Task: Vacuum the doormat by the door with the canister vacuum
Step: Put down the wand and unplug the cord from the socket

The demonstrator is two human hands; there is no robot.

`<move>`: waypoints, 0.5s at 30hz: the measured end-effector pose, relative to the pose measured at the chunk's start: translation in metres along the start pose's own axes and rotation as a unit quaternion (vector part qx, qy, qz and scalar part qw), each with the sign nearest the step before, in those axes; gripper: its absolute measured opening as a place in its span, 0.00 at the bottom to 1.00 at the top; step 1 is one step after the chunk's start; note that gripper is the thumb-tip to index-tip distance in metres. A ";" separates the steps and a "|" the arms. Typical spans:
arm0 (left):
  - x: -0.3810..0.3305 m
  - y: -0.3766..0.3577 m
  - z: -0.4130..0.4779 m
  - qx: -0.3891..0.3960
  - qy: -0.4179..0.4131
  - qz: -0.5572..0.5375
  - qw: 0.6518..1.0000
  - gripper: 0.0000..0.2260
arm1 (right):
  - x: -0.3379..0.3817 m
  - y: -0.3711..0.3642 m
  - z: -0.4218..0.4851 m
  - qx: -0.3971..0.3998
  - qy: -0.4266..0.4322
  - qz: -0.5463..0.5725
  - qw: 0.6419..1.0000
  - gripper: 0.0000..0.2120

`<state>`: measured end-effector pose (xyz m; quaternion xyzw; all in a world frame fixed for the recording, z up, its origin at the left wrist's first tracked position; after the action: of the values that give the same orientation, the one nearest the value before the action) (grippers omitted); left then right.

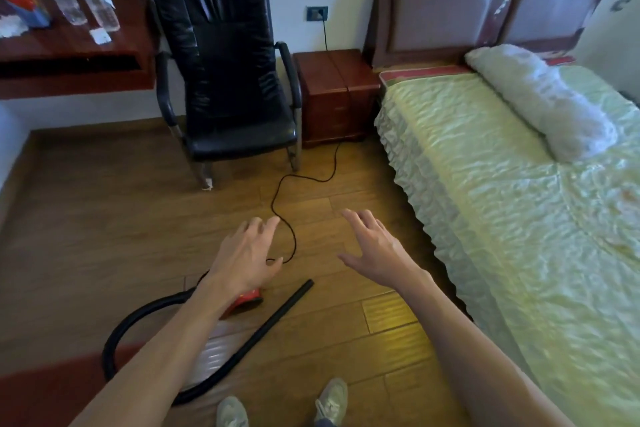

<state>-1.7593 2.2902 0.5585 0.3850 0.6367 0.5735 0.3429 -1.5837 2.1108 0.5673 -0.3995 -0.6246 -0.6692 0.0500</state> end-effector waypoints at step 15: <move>-0.074 0.034 0.092 -0.015 -0.042 0.038 0.998 0.35 | -0.092 0.079 0.014 -0.029 -0.027 -0.002 0.999 0.38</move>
<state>-1.6404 2.2692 0.5816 0.4273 0.5982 0.5788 0.3529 -1.4701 2.0660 0.5737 -0.4171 -0.6072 -0.6759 0.0200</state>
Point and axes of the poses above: each hand's wrist, its own z-axis towards the middle knuckle, its own y-axis out of the back of the hand, x = y × z, the point moved 1 cm from there along z, towards the middle knuckle, and after that the axes turned 15 degrees about z, right-handed, at the moved point
